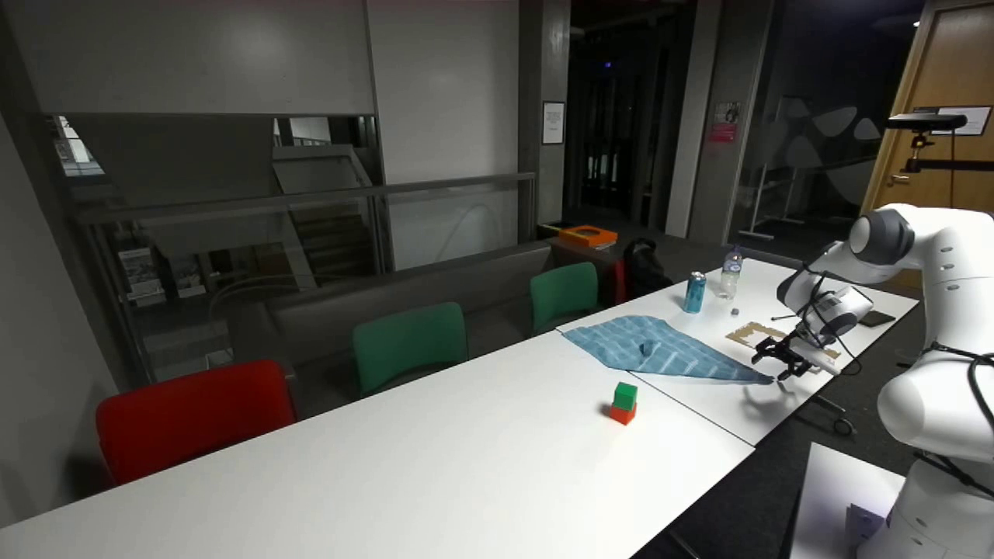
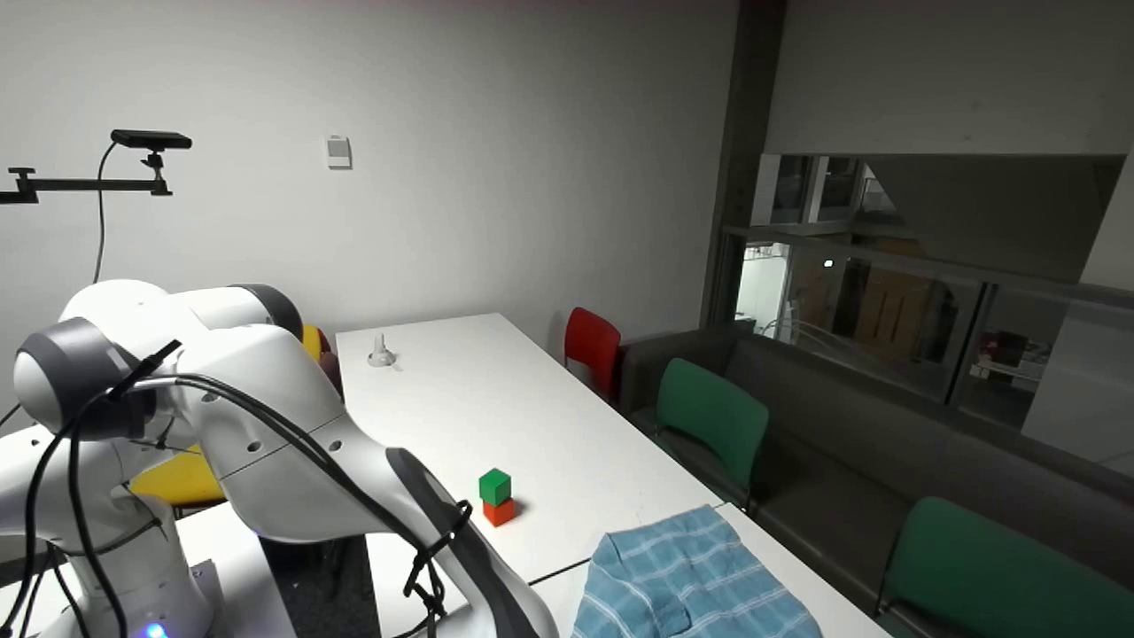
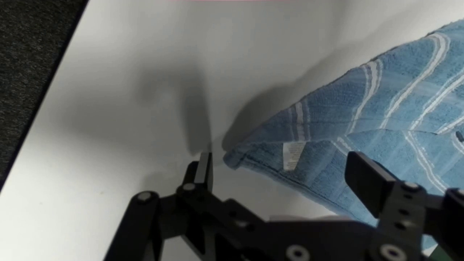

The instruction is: Fold the blue towel around the yellow block

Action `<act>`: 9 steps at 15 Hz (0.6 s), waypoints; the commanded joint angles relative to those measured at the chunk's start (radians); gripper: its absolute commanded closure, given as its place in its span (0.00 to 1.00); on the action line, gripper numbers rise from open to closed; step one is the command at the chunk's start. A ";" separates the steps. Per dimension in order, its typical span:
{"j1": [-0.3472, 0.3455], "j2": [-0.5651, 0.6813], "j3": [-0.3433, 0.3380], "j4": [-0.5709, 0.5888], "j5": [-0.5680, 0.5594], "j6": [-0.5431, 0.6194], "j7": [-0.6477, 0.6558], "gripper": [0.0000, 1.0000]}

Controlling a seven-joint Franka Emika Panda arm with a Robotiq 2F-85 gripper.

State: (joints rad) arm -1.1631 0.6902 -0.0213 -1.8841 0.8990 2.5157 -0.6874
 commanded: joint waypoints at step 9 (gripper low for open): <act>0.001 -0.016 -0.008 -0.012 -0.009 -0.036 -0.047 0.48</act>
State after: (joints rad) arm -1.1630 0.6903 -0.0213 -1.8842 0.8924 2.5063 -0.6954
